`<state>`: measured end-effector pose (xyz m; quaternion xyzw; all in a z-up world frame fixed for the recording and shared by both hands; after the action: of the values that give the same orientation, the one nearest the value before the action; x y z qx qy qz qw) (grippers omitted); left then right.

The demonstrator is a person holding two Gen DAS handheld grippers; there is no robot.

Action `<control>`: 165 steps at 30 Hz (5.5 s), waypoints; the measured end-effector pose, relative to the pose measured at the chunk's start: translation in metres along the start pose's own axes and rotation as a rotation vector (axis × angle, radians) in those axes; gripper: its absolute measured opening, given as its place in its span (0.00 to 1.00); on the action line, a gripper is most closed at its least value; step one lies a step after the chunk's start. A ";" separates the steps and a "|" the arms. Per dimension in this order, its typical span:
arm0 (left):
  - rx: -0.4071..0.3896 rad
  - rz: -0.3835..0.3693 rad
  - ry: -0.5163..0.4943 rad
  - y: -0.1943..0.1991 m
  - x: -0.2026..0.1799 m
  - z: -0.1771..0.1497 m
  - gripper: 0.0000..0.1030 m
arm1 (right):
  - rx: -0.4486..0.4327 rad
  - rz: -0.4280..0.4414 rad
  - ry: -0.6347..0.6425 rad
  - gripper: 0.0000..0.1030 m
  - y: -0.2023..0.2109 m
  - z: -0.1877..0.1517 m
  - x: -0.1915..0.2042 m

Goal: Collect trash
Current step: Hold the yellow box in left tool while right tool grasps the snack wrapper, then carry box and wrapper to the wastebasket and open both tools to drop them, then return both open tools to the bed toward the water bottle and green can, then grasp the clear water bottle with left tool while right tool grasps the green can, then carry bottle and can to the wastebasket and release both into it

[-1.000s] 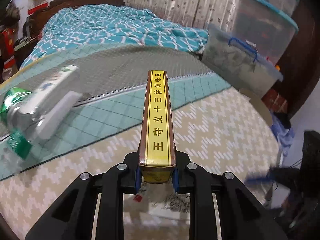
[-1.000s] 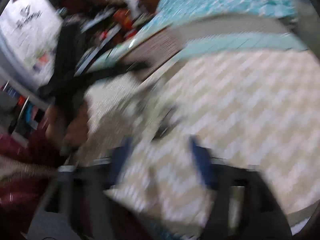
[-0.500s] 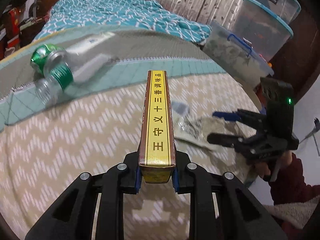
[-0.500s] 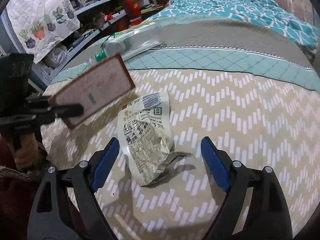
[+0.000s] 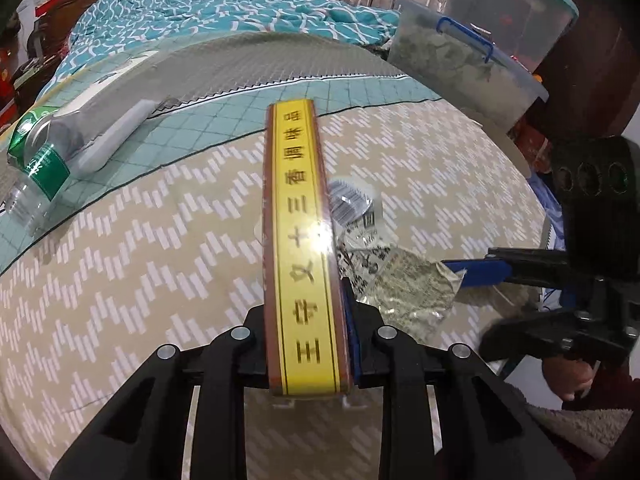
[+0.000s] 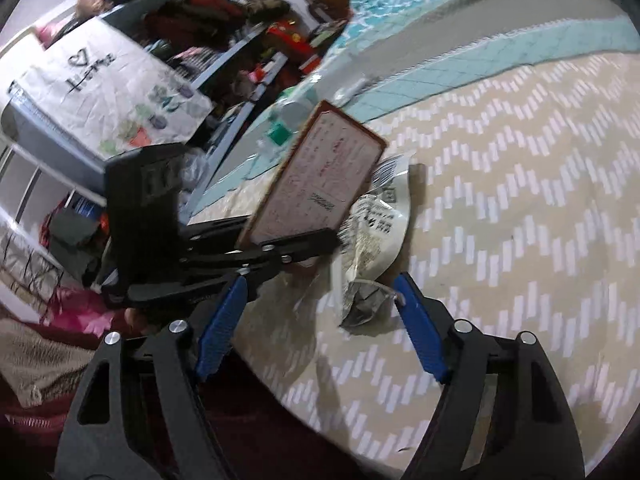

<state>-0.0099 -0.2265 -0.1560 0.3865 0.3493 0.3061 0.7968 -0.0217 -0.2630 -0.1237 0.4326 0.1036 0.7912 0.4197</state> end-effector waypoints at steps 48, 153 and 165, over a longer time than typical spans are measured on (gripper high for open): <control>0.208 -0.236 -0.459 -0.206 -0.384 0.091 0.39 | -0.566 -0.761 -0.562 0.33 0.344 -0.058 -0.303; -0.388 0.152 0.592 0.179 0.291 0.012 0.51 | 0.126 -0.228 0.112 0.75 -0.235 0.245 0.020; -0.343 0.079 0.585 0.158 0.302 0.012 0.51 | 0.256 -0.232 0.229 0.55 -0.293 0.221 0.050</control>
<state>0.1370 0.0789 -0.1163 0.1560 0.4913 0.4889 0.7038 0.3032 -0.0859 -0.1142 0.3749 0.2994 0.7618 0.4354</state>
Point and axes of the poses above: each gripper's, at about its wrist camera, not at the fingertips, and y roughly against the way its jaws point, x to its left, z to its top, the point moved 10 cm from there along -y, roughly the way its jaws point, and after that the axes turned 13 degrees about y, right-handed, at the moved point
